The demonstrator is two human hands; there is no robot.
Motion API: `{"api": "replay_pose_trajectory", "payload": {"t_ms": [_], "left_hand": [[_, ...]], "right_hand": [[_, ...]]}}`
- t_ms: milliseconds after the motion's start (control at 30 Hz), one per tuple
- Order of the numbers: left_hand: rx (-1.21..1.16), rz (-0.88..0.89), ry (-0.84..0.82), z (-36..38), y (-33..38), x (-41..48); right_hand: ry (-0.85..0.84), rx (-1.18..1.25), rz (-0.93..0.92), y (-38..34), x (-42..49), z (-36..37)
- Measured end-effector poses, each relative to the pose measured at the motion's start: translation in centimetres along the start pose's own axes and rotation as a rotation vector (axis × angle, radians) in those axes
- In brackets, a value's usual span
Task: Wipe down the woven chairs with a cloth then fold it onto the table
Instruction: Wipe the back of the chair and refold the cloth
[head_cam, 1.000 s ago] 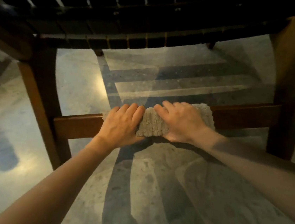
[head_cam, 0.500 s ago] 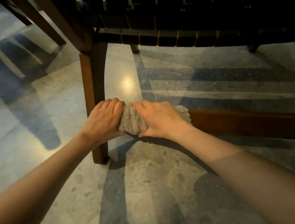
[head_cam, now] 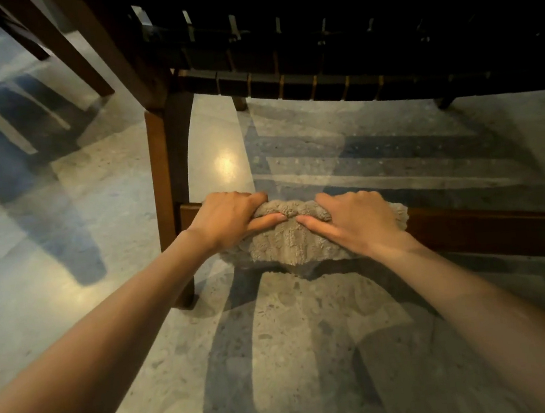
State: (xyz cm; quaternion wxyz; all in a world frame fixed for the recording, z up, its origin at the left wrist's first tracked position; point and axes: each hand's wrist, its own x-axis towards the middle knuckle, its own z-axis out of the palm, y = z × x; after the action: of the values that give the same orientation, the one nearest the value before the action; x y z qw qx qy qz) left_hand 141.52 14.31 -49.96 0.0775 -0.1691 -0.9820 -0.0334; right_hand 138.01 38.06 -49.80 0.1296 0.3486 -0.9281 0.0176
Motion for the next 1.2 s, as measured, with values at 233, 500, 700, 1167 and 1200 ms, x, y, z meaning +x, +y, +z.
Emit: {"api": "replay_pose_trajectory", "payload": {"t_ms": [233, 500, 700, 1167, 1200], "left_hand": [[0.089, -0.13, 0.081, -0.4, -3.7, -1.8], [0.097, -0.239, 0.188, 0.8, 1.8, 0.4], [0.097, -0.196, 0.229, 1.9, 10.4, 4.8], [0.069, 0.018, 0.231, 3.6, 26.8, 13.7], [0.068, 0.021, 0.232, 3.6, 26.6, 13.6]], "right_hand": [[-0.043, 0.108, -0.024, -3.7, 3.5, 0.4], [0.133, 0.046, -0.035, -1.7, 1.2, 0.8], [0.208, -0.001, 0.042, 5.6, -4.2, 0.3], [0.246, -0.012, 0.383, 19.4, -14.2, -1.2], [0.236, -0.004, 0.41, 19.2, -14.0, -1.3]]}}
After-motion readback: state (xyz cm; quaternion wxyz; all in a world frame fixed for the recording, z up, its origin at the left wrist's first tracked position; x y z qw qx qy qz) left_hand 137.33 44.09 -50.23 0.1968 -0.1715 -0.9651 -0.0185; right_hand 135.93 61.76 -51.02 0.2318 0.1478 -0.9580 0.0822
